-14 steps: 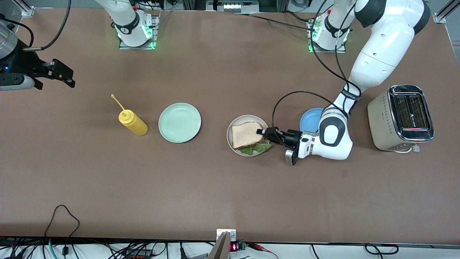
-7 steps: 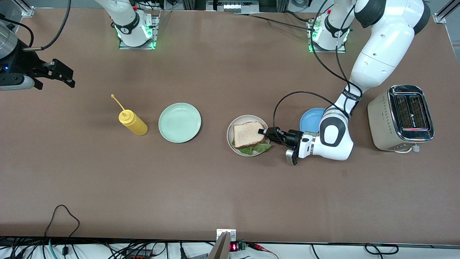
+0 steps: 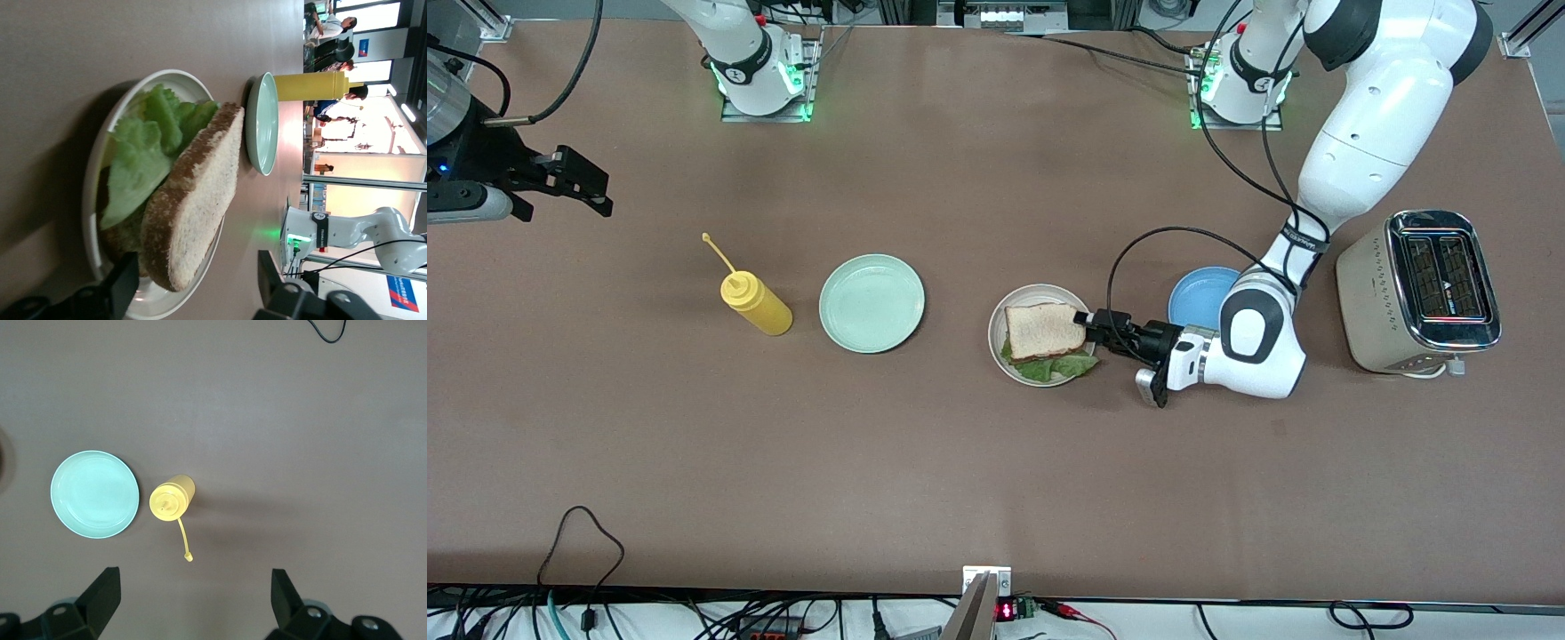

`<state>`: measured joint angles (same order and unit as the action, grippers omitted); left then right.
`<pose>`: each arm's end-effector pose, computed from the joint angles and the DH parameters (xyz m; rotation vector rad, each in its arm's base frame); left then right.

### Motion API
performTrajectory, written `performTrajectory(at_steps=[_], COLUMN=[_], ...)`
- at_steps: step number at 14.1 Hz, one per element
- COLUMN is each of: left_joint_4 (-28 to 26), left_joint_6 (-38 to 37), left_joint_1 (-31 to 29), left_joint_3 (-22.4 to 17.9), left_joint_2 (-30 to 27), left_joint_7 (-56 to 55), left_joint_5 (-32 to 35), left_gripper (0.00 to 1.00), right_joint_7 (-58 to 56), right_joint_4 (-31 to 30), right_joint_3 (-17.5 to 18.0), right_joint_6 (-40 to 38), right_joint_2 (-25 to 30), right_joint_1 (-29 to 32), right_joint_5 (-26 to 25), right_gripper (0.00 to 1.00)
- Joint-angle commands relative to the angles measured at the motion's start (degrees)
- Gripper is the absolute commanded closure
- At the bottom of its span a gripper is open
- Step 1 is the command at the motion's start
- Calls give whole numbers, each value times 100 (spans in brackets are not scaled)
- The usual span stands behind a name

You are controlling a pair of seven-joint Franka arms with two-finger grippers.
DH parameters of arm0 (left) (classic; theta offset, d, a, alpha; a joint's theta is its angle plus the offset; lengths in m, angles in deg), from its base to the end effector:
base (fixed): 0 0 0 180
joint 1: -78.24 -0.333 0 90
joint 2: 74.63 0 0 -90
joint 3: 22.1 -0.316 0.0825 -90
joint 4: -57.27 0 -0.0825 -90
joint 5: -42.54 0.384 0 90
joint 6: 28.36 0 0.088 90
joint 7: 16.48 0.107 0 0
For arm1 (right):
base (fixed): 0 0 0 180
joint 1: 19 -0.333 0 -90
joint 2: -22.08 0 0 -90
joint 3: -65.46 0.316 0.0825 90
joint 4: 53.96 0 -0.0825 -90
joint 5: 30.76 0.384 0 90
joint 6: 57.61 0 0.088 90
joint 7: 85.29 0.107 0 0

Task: Make sandwich in beige plate with both arms
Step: 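Carry the bread over the lettuce and lay it down with the left gripper, then open the left gripper and withdraw it toward the toaster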

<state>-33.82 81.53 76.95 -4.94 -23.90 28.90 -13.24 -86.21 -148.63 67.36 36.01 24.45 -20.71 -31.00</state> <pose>0.6190 -0.2150 0.1336 1.9609 -0.3762 -0.2486 0.5457 0.0344 0.6142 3.1339 0.1243 0.0363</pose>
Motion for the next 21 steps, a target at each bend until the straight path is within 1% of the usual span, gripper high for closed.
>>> performTrajectory(at_steps=[1, 5, 6, 9, 12, 14, 16, 18, 19, 21], left_joint_4=[56, 56, 65, 65, 83, 231, 416, 574, 610, 619], left_joint_6=[-12, -169, -292, -424, -565, -933, -1468, -1821, -1962, -2182], left_joint_1=[6, 6, 14, 32, 14, 14, 6, -3, -3, -12], left_joint_3=[-55, -46, -37, -55, -46, -37, -55, -55, -46, -81], left_joint_2=[-335, -941, -1047, -1328, -1793, -2032, -2225, -2427, -2567, -2883], left_joint_7=[-677, -1741, -2013, -2393, -2892, -3350, -3544, -3641, -3763, -4088], left_joint_5=[873, 1797, 1930, 1983, 3096, 3852, 4389, 5091, 5356, 5586], left_gripper=[0, 0, 0, 0, 0, 0, 0, 0, 0, 0], right_joint_7=[21, 21, 21, 21, 13, 13, 30, 30, 30, 30], right_joint_4=[9, 18, 9, 18, 18, 18, 18, 18, 18, 27], right_joint_3=[13, 13, 13, 13, 13, 13, 13, 13, 13, 13], right_joint_6=[-81, -81, -81, -81, -72, -81, -81, -81, -72, -72], right_joint_2=[62, 62, 62, 62, 62, 53, 53, 44, 44, 44], right_joint_1=[13, 13, 13, 21, 22, 22, 22, 22, 22, 22], right_joint_5=[41, 41, 41, 41, 41, 41, 41, 33, 41, 41], right_gripper=[0, 0, 0, 0, 0, 0, 0, 0, 0, 0])
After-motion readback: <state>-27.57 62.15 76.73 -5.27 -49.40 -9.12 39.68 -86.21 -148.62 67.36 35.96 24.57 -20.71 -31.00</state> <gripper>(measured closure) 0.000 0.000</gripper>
